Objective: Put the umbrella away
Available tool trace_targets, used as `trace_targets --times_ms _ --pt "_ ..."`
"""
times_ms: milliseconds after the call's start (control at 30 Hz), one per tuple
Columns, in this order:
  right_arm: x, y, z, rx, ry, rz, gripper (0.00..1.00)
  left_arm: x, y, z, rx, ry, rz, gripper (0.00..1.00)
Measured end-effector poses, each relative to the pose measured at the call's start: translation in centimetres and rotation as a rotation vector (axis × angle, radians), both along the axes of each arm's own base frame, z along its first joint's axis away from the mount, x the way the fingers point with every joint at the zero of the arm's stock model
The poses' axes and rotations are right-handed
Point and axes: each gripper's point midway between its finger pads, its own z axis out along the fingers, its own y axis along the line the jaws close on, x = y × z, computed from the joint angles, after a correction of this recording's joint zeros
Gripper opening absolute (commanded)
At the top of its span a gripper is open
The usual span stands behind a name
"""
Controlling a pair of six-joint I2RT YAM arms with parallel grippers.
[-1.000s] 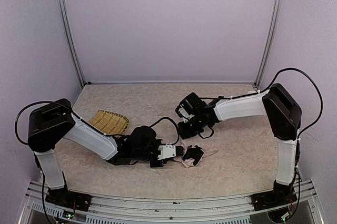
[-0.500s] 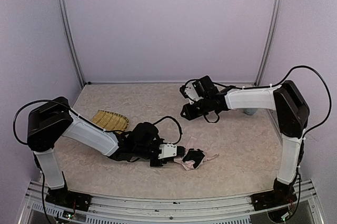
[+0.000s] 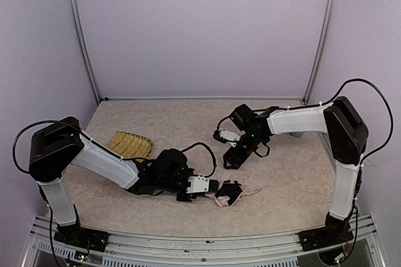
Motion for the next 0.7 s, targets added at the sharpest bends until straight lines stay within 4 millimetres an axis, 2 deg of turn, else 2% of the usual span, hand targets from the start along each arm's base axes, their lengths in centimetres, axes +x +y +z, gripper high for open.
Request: trace_targets --times_ms 167,233,300,400,467,500,567,700 --pt "-1.4 -0.5 -1.7 -0.049 0.043 0.091 0.7 0.0 0.0 0.0 0.001 -0.001 0.001 0.0" --pt "-1.5 -0.3 -1.7 -0.058 0.038 0.111 0.68 0.0 0.0 0.0 0.004 0.0 0.001 0.0" --pt "-1.6 -0.1 -1.8 -0.07 0.029 0.125 0.6 0.1 0.0 0.0 0.005 0.0 0.001 0.0" --pt "-1.9 0.4 -1.9 -0.077 0.019 0.144 0.4 0.1 0.0 0.0 0.007 0.001 0.001 0.0" --pt "-2.1 0.8 -1.9 -0.077 0.019 0.159 0.31 0.1 0.0 0.0 0.007 0.001 0.001 0.0" --pt "-2.2 1.0 -1.9 -0.075 0.02 0.159 0.3 0.1 0.0 0.0 0.007 0.002 0.002 0.0" --pt "-2.4 1.2 -2.0 -0.077 0.023 0.163 0.3 0.1 -0.1 0.0 0.007 0.002 0.002 0.0" --pt "-2.7 1.3 -2.0 -0.083 0.028 0.152 0.49 0.1 -0.1 0.0 0.009 0.002 0.002 0.0"
